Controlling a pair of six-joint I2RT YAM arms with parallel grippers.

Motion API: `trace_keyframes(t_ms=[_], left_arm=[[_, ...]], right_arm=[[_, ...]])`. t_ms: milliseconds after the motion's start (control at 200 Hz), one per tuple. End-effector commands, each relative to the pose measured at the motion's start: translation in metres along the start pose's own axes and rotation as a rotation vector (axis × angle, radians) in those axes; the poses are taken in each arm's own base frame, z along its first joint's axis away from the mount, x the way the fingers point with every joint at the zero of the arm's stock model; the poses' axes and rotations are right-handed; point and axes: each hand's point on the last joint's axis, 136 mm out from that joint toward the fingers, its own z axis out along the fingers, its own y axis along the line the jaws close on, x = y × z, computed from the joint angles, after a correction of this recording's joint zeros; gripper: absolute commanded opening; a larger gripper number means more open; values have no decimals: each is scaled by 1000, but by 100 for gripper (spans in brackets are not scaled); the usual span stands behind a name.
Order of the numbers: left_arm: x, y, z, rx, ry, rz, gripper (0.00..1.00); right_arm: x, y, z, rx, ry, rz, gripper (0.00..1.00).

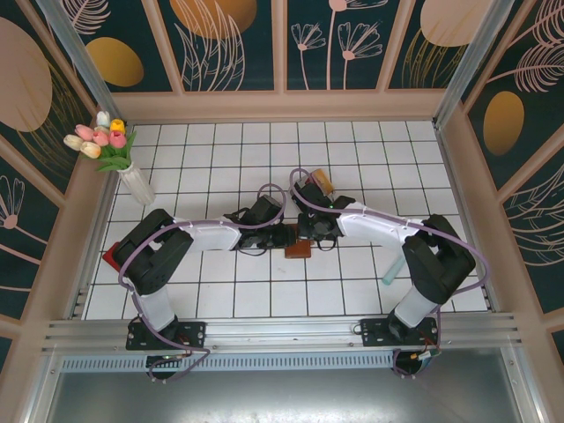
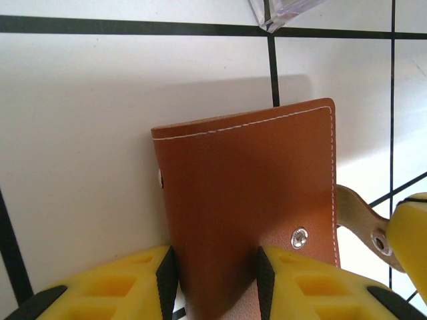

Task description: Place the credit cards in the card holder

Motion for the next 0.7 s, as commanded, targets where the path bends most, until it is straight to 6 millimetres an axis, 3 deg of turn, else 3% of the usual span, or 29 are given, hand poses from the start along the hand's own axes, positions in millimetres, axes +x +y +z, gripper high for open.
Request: trace_keyframes(t_ms=[0, 250, 400, 696], left_arm=[[16, 10, 8, -32, 48, 11, 39], [17, 9, 8, -22, 49, 5, 33], [17, 9, 7, -20, 47, 2, 31], [18, 11, 8, -27, 48, -2, 31]], right_arm=[[-7, 19, -13, -127, -32, 28, 0], [-1, 26, 2, -241, -21, 117, 0], [6, 16, 15, -240, -14, 174, 0], [22, 5, 21, -229, 11, 200, 0]])
